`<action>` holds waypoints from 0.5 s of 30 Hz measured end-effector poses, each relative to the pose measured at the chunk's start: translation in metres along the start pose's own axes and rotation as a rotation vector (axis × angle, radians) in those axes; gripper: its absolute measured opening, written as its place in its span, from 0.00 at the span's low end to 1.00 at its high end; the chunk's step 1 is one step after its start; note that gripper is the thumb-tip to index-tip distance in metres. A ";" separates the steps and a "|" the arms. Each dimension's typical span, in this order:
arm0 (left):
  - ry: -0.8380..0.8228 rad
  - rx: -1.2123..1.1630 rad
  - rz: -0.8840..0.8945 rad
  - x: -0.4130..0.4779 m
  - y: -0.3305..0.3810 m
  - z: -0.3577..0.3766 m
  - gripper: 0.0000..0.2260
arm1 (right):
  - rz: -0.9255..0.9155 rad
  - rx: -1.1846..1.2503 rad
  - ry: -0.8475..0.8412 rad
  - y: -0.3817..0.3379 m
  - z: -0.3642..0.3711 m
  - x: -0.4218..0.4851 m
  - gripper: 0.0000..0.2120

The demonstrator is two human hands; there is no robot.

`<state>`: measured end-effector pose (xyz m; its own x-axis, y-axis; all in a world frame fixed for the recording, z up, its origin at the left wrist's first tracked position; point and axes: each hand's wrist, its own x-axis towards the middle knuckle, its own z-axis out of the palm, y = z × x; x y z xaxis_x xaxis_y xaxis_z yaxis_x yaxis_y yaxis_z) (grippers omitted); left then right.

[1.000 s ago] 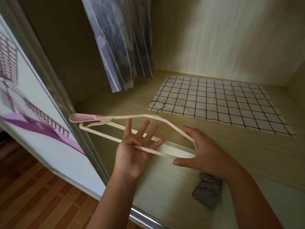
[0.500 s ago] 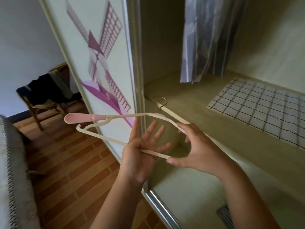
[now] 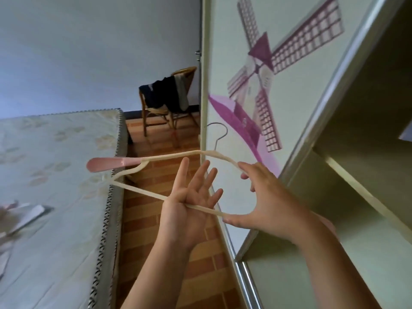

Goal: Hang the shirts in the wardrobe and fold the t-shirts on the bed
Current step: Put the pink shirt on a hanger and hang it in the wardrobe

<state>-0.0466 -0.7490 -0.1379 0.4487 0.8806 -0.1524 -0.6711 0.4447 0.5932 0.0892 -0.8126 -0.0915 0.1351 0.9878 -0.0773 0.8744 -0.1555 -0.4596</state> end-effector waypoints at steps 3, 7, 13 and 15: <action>0.062 -0.007 0.060 0.000 0.029 -0.025 0.37 | -0.072 0.013 -0.051 -0.027 0.018 0.025 0.46; 0.151 -0.034 0.125 -0.002 0.072 -0.067 0.36 | -0.156 0.019 -0.109 -0.072 0.048 0.058 0.46; 0.293 -0.081 0.196 -0.007 0.130 -0.124 0.37 | -0.284 0.020 -0.185 -0.138 0.093 0.103 0.47; 0.347 -0.103 0.207 -0.008 0.149 -0.141 0.35 | -0.335 0.012 -0.197 -0.158 0.108 0.119 0.48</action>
<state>-0.2331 -0.6670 -0.1594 0.0841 0.9483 -0.3060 -0.7899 0.2507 0.5597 -0.0828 -0.6710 -0.1234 -0.2506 0.9640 -0.0893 0.8493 0.1746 -0.4982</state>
